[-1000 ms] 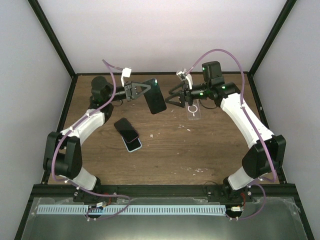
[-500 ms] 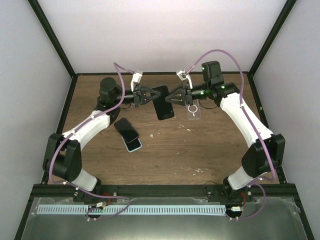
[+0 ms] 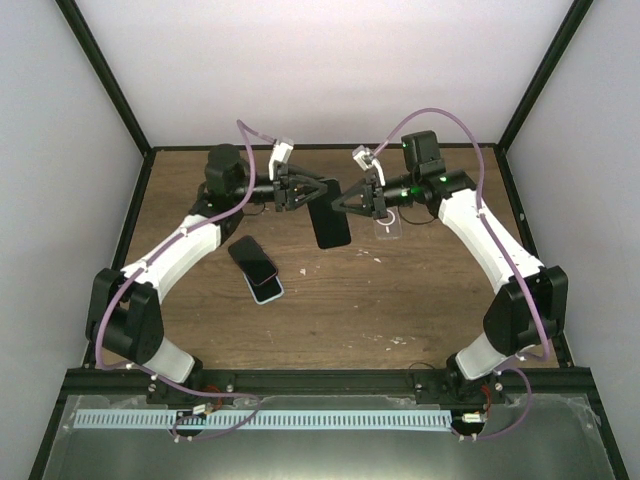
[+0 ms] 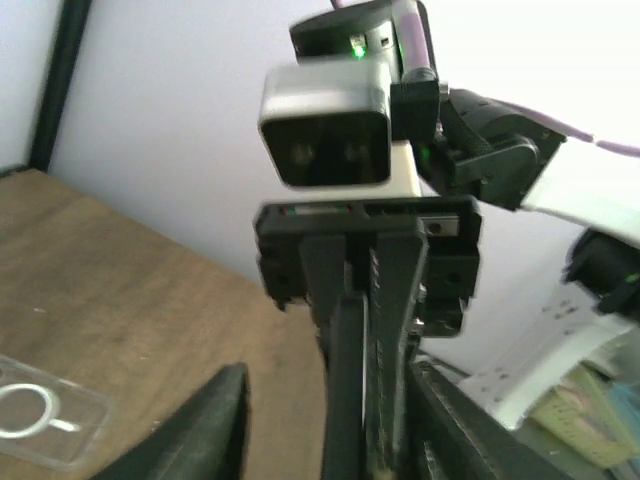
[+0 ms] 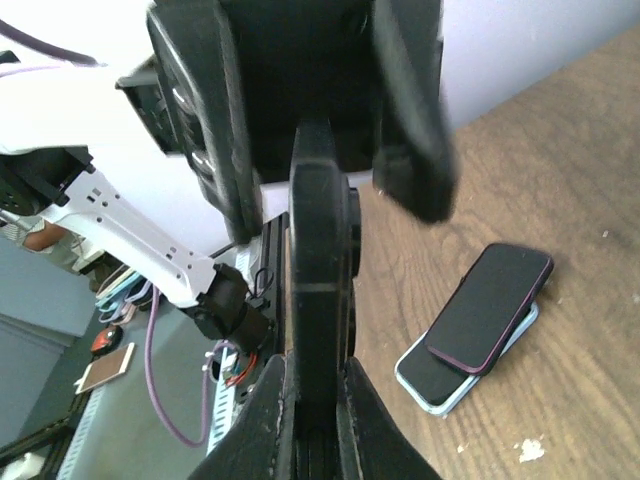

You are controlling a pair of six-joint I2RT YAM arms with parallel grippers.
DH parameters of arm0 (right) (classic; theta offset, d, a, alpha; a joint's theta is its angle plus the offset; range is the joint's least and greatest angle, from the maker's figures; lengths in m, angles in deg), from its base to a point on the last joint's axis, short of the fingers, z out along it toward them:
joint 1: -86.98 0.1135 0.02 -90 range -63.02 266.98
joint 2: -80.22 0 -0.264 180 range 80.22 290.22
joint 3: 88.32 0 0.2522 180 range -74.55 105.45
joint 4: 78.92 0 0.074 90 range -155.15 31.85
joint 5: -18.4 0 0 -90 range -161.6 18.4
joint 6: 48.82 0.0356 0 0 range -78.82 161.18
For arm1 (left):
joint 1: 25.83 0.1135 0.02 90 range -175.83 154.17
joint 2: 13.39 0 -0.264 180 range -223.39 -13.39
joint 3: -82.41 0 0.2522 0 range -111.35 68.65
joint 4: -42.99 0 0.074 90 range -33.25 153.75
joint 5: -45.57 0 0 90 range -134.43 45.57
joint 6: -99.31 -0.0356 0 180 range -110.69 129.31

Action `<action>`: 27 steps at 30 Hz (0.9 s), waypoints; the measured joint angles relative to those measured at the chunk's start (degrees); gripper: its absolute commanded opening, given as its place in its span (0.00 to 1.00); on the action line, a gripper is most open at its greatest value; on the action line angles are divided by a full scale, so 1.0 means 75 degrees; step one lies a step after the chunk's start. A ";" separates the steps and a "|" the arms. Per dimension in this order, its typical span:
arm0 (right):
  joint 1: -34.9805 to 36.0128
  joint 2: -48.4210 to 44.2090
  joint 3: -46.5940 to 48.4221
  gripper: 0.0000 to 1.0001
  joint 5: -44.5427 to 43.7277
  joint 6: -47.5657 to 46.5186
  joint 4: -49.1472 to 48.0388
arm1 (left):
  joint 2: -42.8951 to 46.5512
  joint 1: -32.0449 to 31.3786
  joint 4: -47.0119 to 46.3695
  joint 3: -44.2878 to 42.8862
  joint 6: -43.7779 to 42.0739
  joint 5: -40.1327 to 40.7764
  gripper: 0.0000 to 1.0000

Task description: Take the phone out of the phone case

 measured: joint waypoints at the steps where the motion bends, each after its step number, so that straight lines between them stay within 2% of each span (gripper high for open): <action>1: -0.0020 -0.0012 -0.0099 0.01 0.0012 0.0020 0.0003 | 0.0006 0.0000 0.0353 -0.0131 -0.0280 0.0099 0.61; 2: -0.0029 -0.0029 -0.0239 0.01 0.0020 0.0050 0.0026 | 0.0015 0.0003 0.0813 -0.0300 -0.0527 0.0236 0.71; 3: -0.0061 -0.0061 -0.0379 0.01 0.0020 0.0070 0.0041 | 0.0032 0.0006 0.1218 -0.0437 -0.0842 0.0376 0.86; 4: -0.0119 -0.0117 -0.0580 0.01 0.0015 0.0096 0.0061 | 0.0073 0.0020 0.1620 -0.0554 -0.1154 0.0530 0.98; 5: -0.0184 -0.0166 -0.0746 0.01 0.0012 0.0119 0.0085 | 0.0131 0.0050 0.2031 -0.0641 -0.1445 0.0691 1.00; 9: -0.0676 -0.0507 -0.1545 0.01 -0.0015 0.0160 0.0210 | 0.0425 0.0382 0.3576 -0.0918 -0.2454 0.1204 1.00; 12: -0.1256 -0.0787 -0.2221 0.01 -0.0009 0.0143 0.0323 | 0.0501 0.0711 0.4523 -0.1174 -0.2853 0.1996 1.00; 16: -0.1964 -0.0731 -0.2804 0.01 -0.0256 -0.0175 0.0909 | 0.0475 0.1128 0.5965 -0.1751 -0.3558 0.2556 1.00; 23: -0.3261 0.0425 -0.3051 0.01 -0.0659 -0.0726 0.1746 | 0.0898 0.1291 0.6627 -0.1454 -0.4042 0.3357 1.00; 27: -0.3535 0.1142 -0.3080 0.01 -0.0901 -0.0819 0.1804 | 0.1008 0.1361 0.6872 -0.1346 -0.4301 0.3646 1.00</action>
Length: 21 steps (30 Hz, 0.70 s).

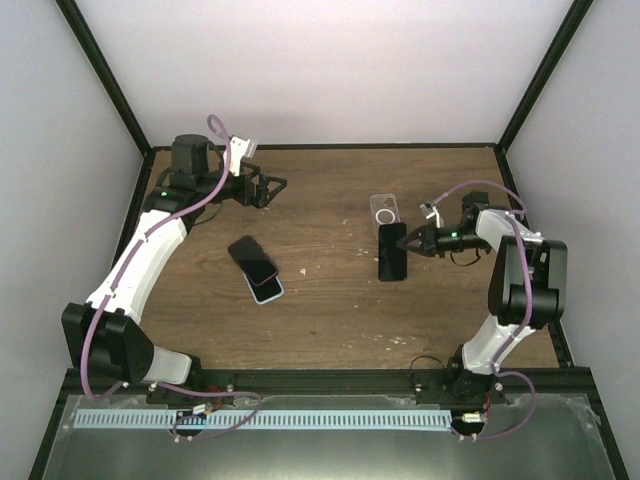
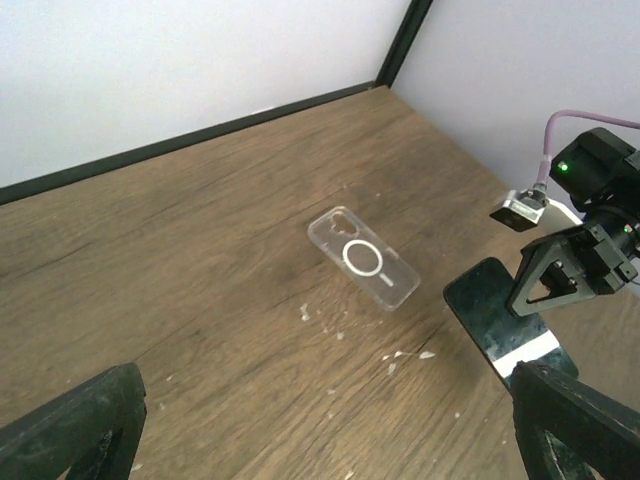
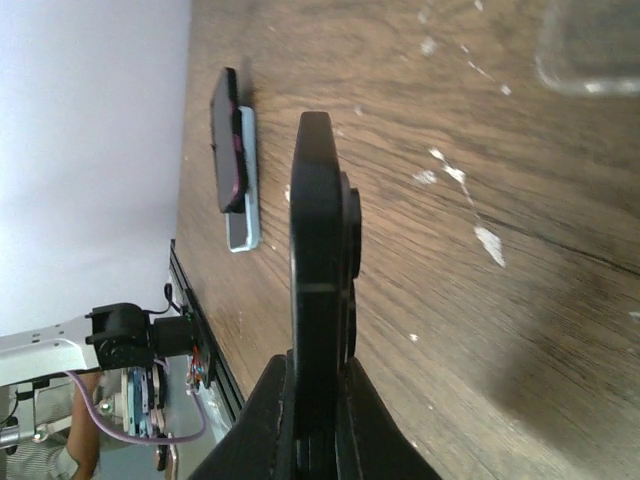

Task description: Take the phone out of the phone case

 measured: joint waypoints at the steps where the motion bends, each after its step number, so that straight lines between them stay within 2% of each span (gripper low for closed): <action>1: 0.0000 0.0204 0.0000 0.01 -0.0073 -0.0015 0.0000 | 0.0003 0.0015 0.0052 0.0015 -0.0082 0.0052 1.00; 15: -0.0029 0.2101 0.0280 0.01 -0.0356 -0.0251 -0.0017 | -0.0012 0.0050 0.0507 0.0230 -0.0586 0.0484 1.00; 21: -0.0044 0.2224 0.0280 0.11 -0.0586 -0.0187 -0.0093 | -0.0149 0.0050 0.0557 0.0230 -0.0592 0.0507 1.00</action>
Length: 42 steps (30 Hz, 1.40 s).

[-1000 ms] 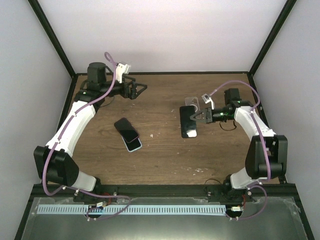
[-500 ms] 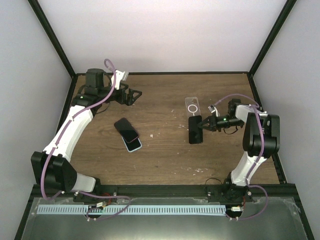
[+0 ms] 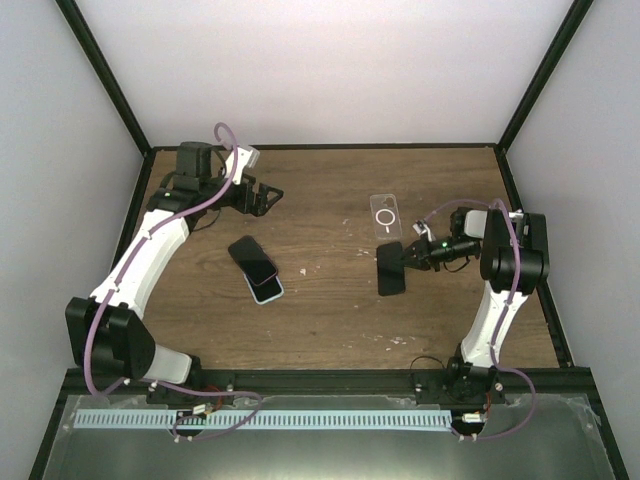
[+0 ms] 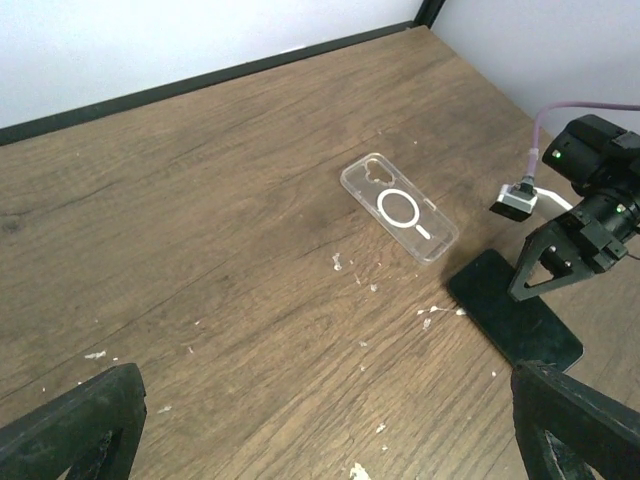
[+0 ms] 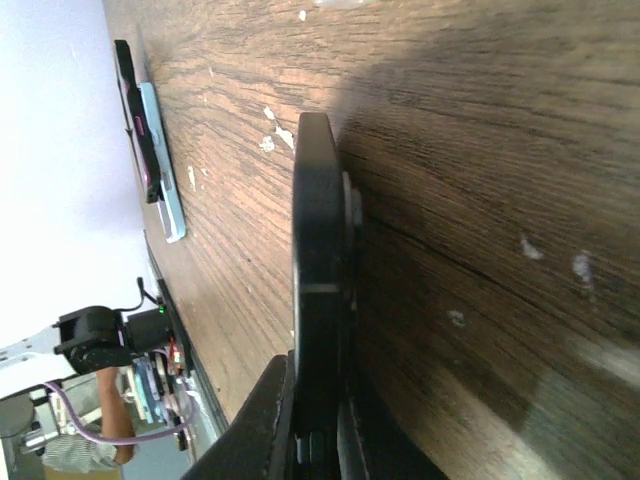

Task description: Take the phone out of the phone case

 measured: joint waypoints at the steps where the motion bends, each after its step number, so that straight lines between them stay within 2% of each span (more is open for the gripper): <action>1: 0.0000 0.0000 0.0000 0.13 -0.0029 0.0015 -0.0012 | -0.0029 0.0000 0.0009 0.0000 0.0000 -0.0003 1.00; 10: -0.0032 0.0009 0.0000 0.37 -0.0606 0.0315 -0.0265 | -0.0248 0.0000 0.0041 0.0000 0.0006 0.0003 1.00; 21: -0.0050 -0.0915 -0.0245 0.85 -0.1282 0.0691 -0.0653 | -0.0157 0.0003 0.0023 0.0198 0.0087 0.0111 1.00; 29: -0.0020 -0.1690 -0.0446 0.93 -0.2194 0.0828 -0.0985 | 0.0458 0.0187 0.0009 0.0717 0.0239 0.0332 1.00; 33: 0.0373 -0.2375 -0.0440 0.94 -0.2594 0.0956 -0.1204 | 0.0918 0.0609 -0.0067 0.1020 0.0484 0.0358 1.00; 37: 0.1454 -0.3048 -0.0242 1.00 -0.3063 0.1174 -0.1562 | 0.1320 0.1224 -0.0192 0.1390 0.0778 0.0458 1.00; 42: 0.3264 -0.3182 0.0303 1.00 -0.3768 0.1478 -0.2090 | 0.1827 0.1891 -0.0175 0.1853 0.0941 0.0705 1.00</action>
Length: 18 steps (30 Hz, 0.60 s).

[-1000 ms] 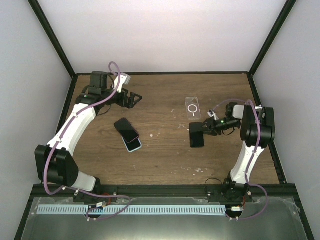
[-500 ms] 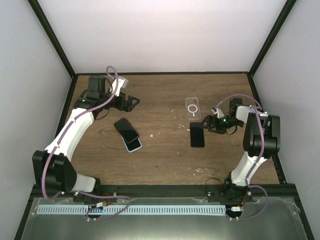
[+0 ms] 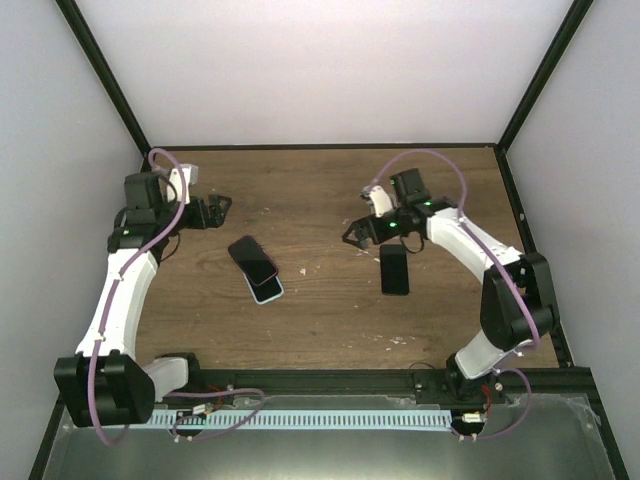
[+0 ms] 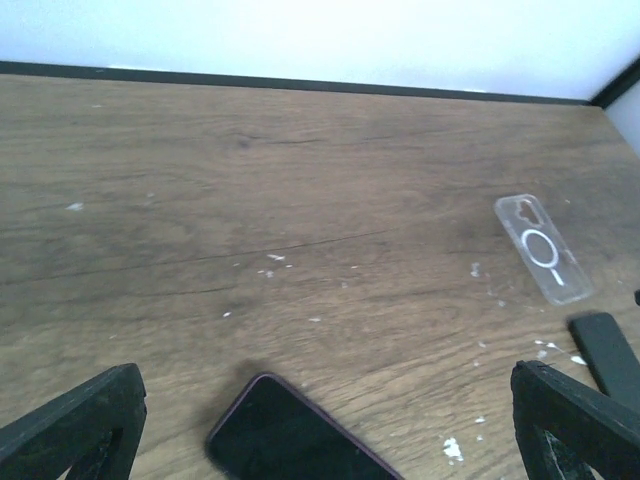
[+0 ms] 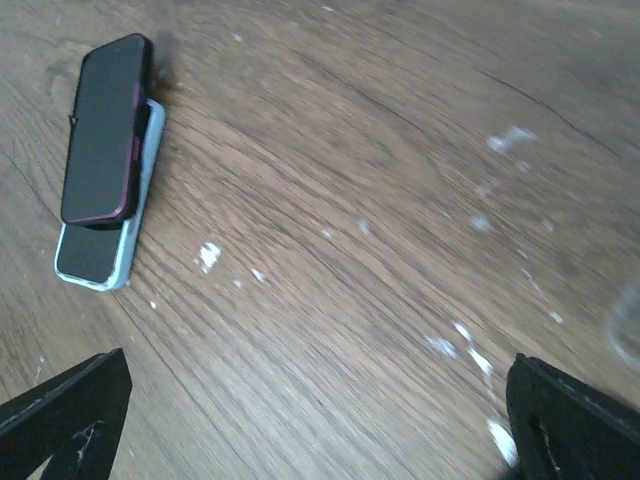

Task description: Take the phone out of the phone case

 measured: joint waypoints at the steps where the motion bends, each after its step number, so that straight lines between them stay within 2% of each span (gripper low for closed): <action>1: 0.0265 0.0026 0.0090 1.00 -0.0149 0.0058 -0.0067 | 0.0108 0.0111 0.0023 0.0073 0.0006 0.0052 1.00; 4: 0.1285 0.0367 0.0589 1.00 -0.0842 0.0329 -0.0245 | 0.0466 0.0382 0.0105 0.0309 0.0003 0.0230 1.00; 8: 0.2393 0.1413 0.1597 1.00 -0.1518 0.0734 -0.0323 | 0.0947 0.0539 0.0157 0.0673 0.0000 0.0321 1.00; 14: 0.3555 0.2935 0.3060 1.00 -0.2192 0.1122 -0.0128 | 0.1183 0.1239 0.0093 0.1087 0.0268 0.0315 1.00; 18: 0.4141 0.3736 0.4013 1.00 -0.2375 0.1285 0.0114 | 0.1294 0.1346 0.0117 0.1276 0.0344 0.0309 1.00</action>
